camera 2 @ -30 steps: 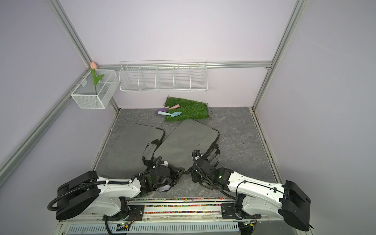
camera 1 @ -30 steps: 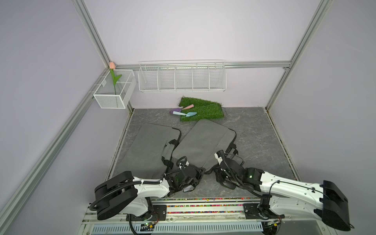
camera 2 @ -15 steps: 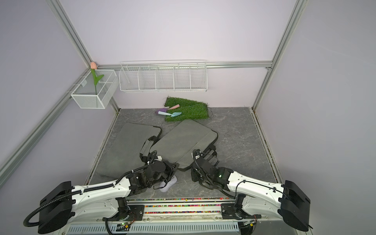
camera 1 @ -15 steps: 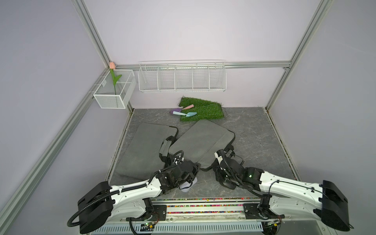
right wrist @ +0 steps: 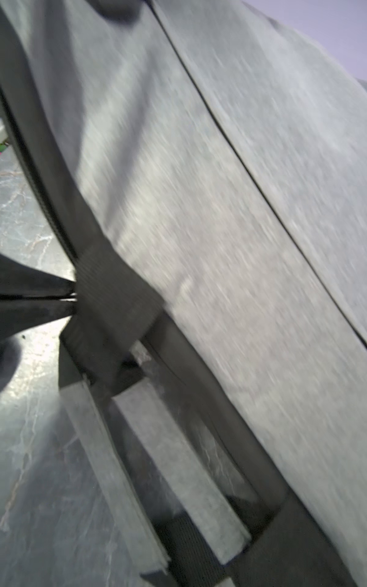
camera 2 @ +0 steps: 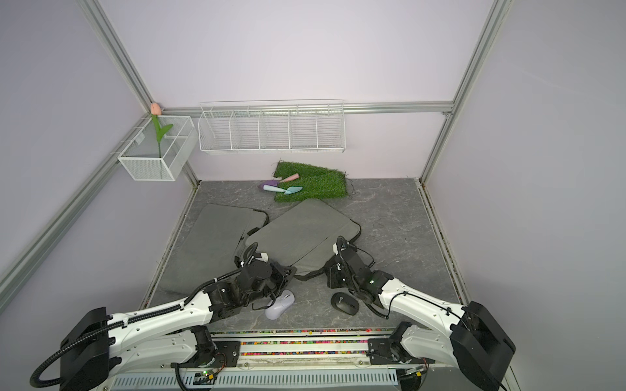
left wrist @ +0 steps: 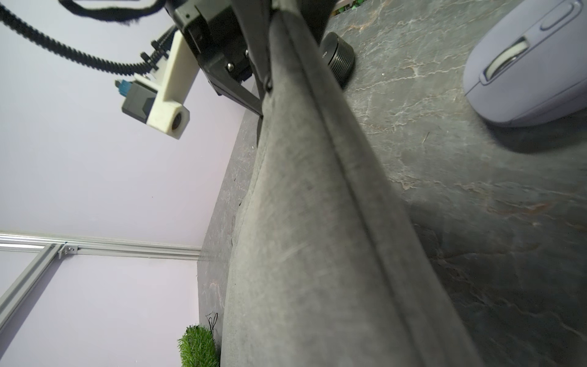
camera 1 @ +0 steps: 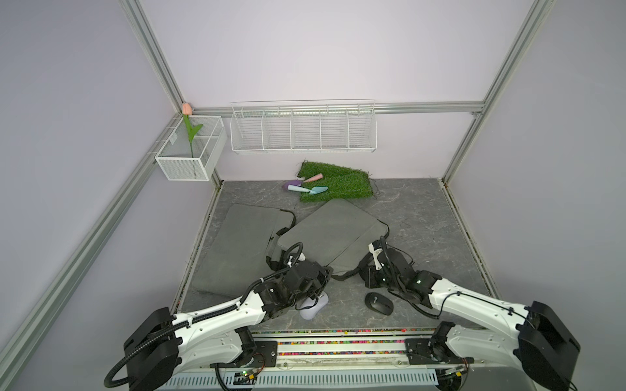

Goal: Put the mouse into the laptop bag
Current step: Unzip the zipper on the zippered laptop bag.

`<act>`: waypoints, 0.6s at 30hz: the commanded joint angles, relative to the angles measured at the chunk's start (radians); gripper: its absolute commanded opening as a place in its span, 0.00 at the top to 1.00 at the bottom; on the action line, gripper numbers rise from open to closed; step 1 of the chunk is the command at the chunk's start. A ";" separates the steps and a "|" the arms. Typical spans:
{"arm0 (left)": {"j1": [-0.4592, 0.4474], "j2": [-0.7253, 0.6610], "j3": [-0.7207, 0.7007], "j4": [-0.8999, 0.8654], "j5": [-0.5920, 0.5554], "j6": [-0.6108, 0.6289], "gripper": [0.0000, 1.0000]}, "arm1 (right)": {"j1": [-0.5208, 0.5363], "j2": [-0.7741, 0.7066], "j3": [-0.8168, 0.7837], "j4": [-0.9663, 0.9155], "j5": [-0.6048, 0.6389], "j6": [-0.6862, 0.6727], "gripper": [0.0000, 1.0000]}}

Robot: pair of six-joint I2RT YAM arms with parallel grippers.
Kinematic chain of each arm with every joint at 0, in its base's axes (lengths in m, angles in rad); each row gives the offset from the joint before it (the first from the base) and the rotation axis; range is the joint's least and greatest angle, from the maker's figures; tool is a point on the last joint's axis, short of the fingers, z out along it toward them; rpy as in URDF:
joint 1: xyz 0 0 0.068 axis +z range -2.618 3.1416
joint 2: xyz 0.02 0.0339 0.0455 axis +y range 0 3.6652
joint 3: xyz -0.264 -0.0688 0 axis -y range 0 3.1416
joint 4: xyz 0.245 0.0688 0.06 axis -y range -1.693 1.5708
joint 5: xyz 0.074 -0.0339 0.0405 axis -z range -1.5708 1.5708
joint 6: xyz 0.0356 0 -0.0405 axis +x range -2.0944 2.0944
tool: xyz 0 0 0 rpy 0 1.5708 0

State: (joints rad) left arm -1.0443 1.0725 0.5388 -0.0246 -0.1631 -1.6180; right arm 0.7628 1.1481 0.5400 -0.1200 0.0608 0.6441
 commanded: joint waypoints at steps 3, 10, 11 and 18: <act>0.035 -0.086 0.059 -0.024 -0.143 0.017 1.00 | -0.137 0.011 -0.067 -0.131 0.100 0.034 0.94; 0.065 -0.142 0.104 -0.111 -0.134 0.041 1.00 | -0.265 0.037 -0.059 -0.128 0.088 0.016 0.94; 0.068 -0.157 0.111 -0.125 -0.134 0.046 1.00 | -0.287 0.046 -0.056 -0.123 0.075 0.009 0.94; 0.090 -0.250 0.110 -0.207 -0.136 0.048 1.00 | -0.447 0.144 -0.024 -0.070 0.002 -0.012 0.94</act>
State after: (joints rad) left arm -0.9932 0.8932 0.5991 -0.2131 -0.1322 -1.5764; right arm 0.3943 1.2377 0.5240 -0.0650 -0.0860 0.6315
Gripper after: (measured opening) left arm 0.098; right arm 0.061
